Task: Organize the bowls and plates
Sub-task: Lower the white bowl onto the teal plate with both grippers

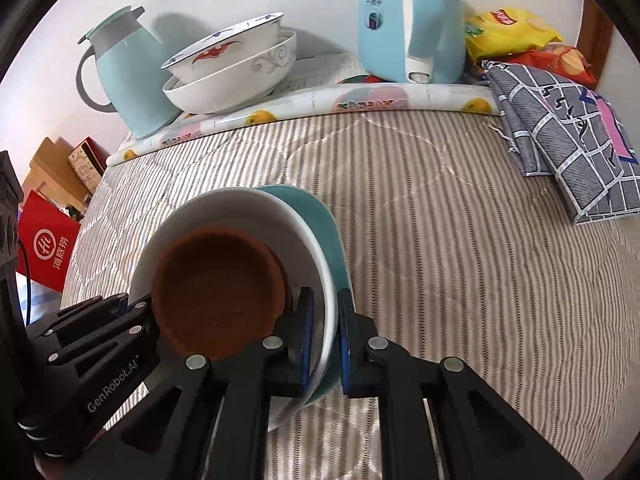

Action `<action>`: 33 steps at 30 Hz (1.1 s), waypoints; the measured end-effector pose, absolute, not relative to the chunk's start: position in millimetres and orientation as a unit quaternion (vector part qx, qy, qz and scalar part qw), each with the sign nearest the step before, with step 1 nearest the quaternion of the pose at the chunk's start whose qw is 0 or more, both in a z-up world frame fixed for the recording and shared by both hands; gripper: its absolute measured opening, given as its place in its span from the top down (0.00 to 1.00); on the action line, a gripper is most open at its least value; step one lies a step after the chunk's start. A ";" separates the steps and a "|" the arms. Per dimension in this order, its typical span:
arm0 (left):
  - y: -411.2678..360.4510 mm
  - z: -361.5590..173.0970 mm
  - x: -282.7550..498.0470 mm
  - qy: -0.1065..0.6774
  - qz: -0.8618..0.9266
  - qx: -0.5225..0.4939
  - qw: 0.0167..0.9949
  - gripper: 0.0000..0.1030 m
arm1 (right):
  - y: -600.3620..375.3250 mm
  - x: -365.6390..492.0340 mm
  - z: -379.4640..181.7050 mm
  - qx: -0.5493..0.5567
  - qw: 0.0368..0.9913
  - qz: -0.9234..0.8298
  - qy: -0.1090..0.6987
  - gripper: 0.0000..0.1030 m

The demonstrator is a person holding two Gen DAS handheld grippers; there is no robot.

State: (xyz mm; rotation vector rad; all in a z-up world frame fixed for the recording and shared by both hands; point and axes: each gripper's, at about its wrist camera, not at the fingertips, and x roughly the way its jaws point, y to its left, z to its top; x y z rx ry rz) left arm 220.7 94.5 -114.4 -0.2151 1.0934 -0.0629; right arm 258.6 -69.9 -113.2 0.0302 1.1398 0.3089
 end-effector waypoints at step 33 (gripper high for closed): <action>97.6 -112.9 223.5 0.511 -0.010 -0.079 0.856 0.88 | -64.4 265.1 -116.5 0.011 0.823 0.179 0.539 0.87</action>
